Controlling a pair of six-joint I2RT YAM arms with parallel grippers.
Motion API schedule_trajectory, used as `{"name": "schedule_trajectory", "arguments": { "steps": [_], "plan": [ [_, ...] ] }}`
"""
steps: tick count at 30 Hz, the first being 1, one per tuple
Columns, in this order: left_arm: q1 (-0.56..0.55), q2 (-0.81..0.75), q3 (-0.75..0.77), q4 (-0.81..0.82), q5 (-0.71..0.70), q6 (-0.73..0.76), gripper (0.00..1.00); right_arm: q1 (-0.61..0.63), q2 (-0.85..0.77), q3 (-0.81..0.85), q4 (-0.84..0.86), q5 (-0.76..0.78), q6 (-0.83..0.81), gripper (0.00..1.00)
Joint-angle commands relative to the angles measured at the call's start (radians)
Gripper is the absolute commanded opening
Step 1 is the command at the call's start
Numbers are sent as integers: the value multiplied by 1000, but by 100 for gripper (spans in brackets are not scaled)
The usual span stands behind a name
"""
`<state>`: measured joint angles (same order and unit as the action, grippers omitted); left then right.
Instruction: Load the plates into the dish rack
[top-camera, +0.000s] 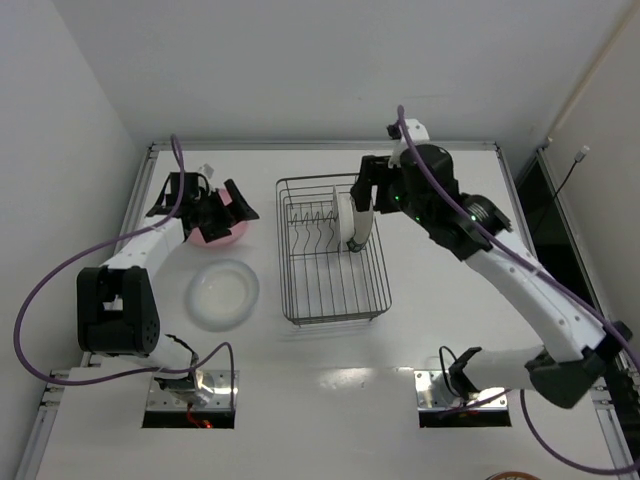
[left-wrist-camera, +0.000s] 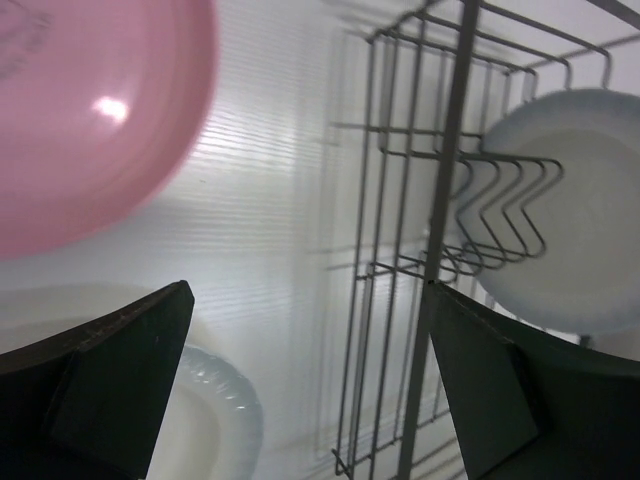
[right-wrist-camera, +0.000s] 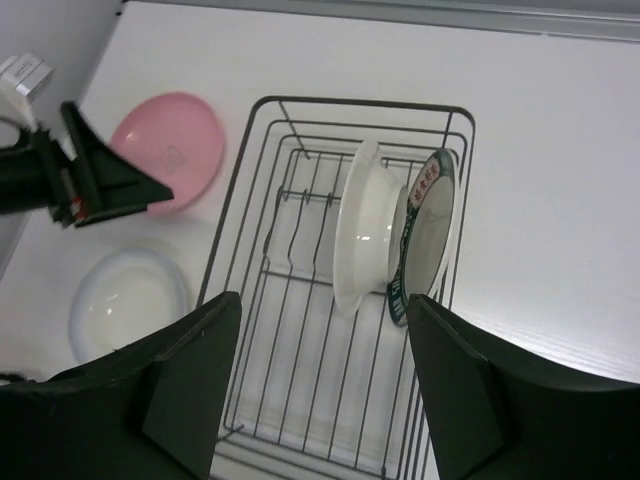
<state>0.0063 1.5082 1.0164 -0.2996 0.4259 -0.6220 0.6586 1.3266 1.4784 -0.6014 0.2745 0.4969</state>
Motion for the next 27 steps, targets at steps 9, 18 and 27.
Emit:
{"name": "schedule_trajectory", "arguments": {
  "steps": [9, 18, 27],
  "plan": [
    [-172, -14, 249, -300, -563, 156, 100, 4, -280, -401, 106, -215, -31, 65],
    [-441, 43, 304, -633, -742, 27, 100, 4, -478, -540, 103, -218, -20, 65],
    [-618, 33, 212, -750, -917, -102, 100, 4, -524, -549, 55, -209, -52, 65]
  ]
}}
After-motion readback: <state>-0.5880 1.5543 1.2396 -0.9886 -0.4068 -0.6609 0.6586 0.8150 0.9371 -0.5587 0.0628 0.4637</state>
